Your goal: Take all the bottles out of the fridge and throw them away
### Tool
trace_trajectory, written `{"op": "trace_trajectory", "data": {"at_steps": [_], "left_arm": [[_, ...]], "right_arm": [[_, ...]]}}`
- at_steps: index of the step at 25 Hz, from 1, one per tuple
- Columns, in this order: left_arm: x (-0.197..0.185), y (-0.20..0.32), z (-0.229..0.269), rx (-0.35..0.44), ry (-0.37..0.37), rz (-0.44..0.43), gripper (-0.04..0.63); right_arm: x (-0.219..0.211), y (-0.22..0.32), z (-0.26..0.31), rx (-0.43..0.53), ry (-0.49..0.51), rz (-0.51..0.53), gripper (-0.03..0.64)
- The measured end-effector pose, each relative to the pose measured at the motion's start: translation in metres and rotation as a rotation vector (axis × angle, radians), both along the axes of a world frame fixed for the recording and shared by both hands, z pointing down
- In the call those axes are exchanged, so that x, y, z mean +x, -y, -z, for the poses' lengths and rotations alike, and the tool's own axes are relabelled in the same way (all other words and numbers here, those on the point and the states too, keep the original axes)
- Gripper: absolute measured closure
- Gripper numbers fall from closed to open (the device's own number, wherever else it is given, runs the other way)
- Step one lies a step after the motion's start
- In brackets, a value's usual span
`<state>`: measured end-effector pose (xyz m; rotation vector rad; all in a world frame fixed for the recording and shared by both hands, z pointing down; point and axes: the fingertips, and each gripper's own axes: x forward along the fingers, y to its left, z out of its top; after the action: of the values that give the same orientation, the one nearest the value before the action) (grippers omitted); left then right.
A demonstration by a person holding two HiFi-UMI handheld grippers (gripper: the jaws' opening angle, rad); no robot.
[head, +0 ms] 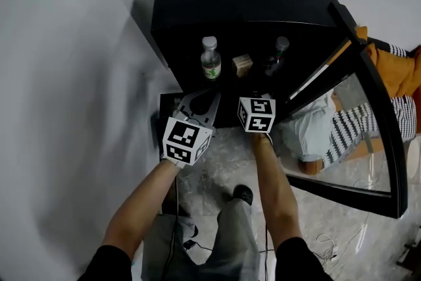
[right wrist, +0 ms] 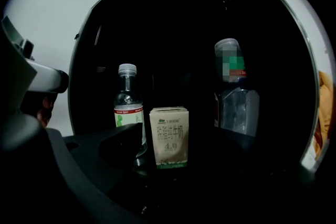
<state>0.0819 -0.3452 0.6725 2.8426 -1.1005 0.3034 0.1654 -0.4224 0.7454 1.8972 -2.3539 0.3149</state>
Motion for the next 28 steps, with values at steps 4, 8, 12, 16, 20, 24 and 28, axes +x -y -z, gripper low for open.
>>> {"op": "trace_trajectory", "data": {"at_steps": [4,8,12,16,20,24,28], "left_arm": [[-0.002,0.009,-0.003,0.014,-0.008,0.009,0.594],[-0.004,0.014,-0.005,0.026,0.0,0.013,0.594],[-0.005,0.013,0.0,0.027,-0.001,0.019,0.594],[-0.006,-0.001,0.016,0.014,-0.003,0.02,0.594],[-0.015,-0.022,0.052,-0.011,-0.019,0.027,0.594],[-0.025,-0.057,0.101,-0.036,-0.036,0.023,0.594],[-0.033,-0.095,0.146,-0.062,-0.057,0.014,0.594]], "right_arm": [[-0.001,0.017,-0.003,-0.002,-0.019,0.005,0.314],[-0.002,0.027,-0.008,0.0,-0.064,-0.004,0.316],[0.0,0.022,-0.005,0.016,-0.093,-0.012,0.347],[0.002,-0.003,0.009,0.007,-0.085,-0.009,0.347],[0.006,-0.043,0.043,-0.02,-0.085,-0.018,0.348],[0.004,-0.093,0.101,-0.034,-0.06,-0.043,0.347],[0.0,-0.143,0.163,-0.048,-0.064,-0.061,0.347]]}}
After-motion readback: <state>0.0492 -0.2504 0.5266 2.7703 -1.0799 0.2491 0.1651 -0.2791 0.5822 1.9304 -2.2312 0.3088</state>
